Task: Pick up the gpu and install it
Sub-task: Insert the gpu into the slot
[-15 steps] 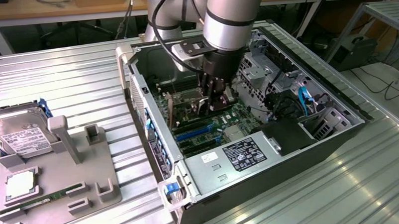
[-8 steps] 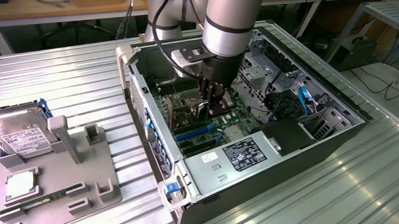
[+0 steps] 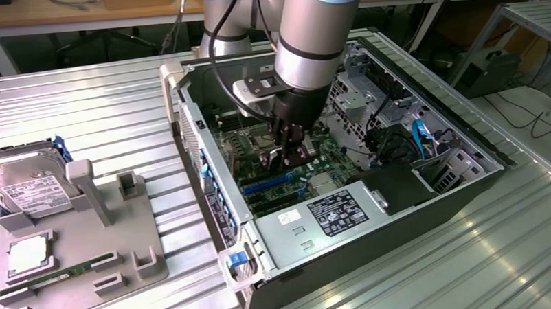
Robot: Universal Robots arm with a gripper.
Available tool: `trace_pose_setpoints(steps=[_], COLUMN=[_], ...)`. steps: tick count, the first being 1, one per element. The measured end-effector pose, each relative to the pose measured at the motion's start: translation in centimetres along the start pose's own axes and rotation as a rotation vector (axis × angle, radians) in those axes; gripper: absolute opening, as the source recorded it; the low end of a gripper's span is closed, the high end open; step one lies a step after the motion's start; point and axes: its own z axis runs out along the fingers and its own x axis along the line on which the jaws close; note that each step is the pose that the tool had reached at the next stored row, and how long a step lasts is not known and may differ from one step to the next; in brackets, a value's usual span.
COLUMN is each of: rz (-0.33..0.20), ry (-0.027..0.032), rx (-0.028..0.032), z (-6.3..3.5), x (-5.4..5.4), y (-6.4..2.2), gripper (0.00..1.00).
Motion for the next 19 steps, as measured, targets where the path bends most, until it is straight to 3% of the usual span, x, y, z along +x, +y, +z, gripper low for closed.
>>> trace_pose_setpoints(steps=[14, 15, 18, 19], rz=[0.0, 0.0, 0.0, 0.0], ry=[-0.0024, -0.0046, -0.0228, -0.0234], rx=[-0.0033, -0.0035, -0.0029, -0.0027], z=[1.36, 1.39, 1.5, 1.52], x=[0.0, 0.0, 0.0, 0.0], y=[0.65, 0.72, 0.73, 0.73], gripper=[0.29, 0.29, 0.29, 0.29])
